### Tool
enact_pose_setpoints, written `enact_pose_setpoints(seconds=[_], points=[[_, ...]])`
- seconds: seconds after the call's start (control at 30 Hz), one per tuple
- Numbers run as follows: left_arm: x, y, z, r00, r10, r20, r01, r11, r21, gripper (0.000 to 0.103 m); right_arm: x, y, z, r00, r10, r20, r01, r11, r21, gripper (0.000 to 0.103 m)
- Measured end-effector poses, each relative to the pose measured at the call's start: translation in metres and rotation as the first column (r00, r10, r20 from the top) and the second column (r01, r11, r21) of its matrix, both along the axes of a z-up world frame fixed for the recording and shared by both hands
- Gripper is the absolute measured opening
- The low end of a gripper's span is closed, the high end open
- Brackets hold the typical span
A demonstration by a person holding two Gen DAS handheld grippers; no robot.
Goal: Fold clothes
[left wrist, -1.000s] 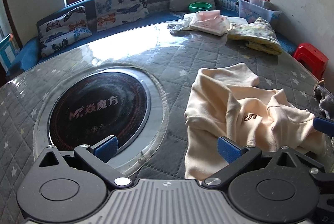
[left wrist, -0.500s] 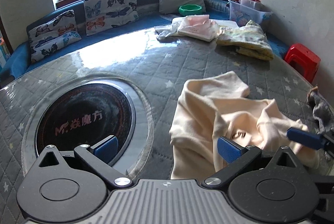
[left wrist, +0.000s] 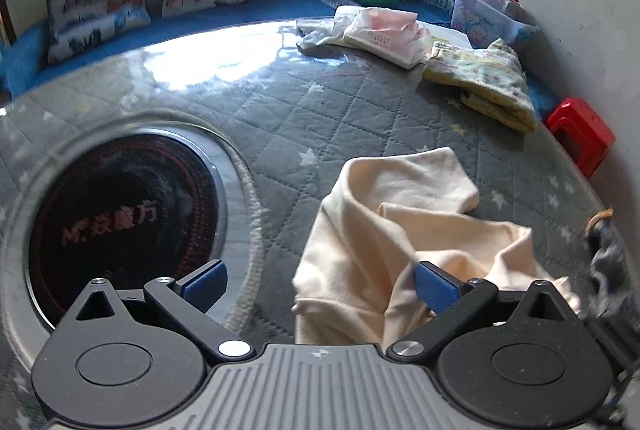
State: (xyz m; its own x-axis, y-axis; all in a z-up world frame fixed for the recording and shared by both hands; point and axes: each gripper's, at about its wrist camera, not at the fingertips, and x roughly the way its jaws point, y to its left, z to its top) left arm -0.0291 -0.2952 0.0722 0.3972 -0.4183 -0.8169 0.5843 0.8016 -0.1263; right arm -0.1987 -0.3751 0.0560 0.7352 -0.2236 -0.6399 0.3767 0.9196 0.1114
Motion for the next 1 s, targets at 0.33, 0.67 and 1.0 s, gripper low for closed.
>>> enact_pose_setpoints(seconds=[0.33, 0.67, 1.0], points=[[0.008, -0.018, -0.001, 0.998, -0.002, -0.067, 0.002, 1.0, -0.007, 0.101, -0.008, 0.002, -0.002, 1.0, 0.02, -0.005, -0.02, 1.0, 0.001, 0.02], [0.013, -0.018, -0.023, 0.988, -0.04, -0.151, 0.037, 0.999, -0.023, 0.022, -0.022, 0.004, 0.001, 0.999, 0.053, 0.004, -0.053, 0.998, -0.029, 0.011], [0.001, 0.037, -0.012, 0.994, -0.066, -0.091, 0.059, 0.995, -0.077, 0.008, -0.044, 0.009, 0.005, 0.997, 0.073, 0.002, -0.073, 0.997, -0.03, 0.008]])
